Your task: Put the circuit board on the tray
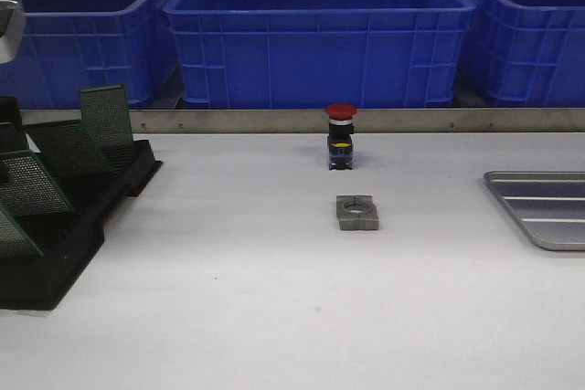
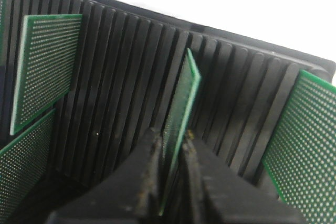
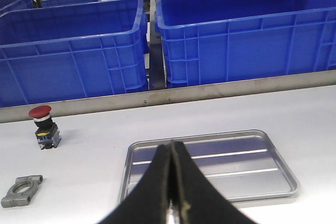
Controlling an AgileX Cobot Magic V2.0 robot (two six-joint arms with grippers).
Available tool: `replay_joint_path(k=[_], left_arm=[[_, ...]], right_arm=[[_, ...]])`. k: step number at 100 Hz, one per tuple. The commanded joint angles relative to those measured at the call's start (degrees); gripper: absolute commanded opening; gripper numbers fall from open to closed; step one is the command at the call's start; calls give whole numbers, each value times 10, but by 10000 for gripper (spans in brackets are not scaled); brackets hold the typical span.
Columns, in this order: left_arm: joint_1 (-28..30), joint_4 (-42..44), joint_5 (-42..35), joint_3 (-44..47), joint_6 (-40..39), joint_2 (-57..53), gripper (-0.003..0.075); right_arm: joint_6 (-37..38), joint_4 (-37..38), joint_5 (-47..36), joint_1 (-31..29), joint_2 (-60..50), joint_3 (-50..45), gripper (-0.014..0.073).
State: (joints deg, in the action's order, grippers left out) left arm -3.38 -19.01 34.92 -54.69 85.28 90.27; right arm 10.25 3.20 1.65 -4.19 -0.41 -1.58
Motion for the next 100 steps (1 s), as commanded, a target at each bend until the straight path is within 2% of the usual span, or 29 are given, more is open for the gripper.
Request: replay_joint_path(k=[1,45,52,67,81,89,100], left_arm=[[-3,-16,-20,-17,-6,-19,-20],[-3,-21,63,-69,-6,-92,-20],[-3,-53,69,-72,-6,-110,-20],[-3,-182,91,-72,-6,-135,-20],[-8,-293,157,-67,-6,-130,-20],[-29,-310,197,-66,-6,-119,-20],[-71,-309,205,-66,-6,-107,-20]], right_arm=[[-2,5,-40,2,-17,7,-62],[-2,5,-40,2,-17,7,-62],[-2,5,-40,2,-17,7,-62],[-2,5,-40,2,-17,7,-62],[-2,5,-40,2,-17,7,-62],[-2,5,-40,2,-17,7,-62],[-2,5,-40,2,-17,7,-62]])
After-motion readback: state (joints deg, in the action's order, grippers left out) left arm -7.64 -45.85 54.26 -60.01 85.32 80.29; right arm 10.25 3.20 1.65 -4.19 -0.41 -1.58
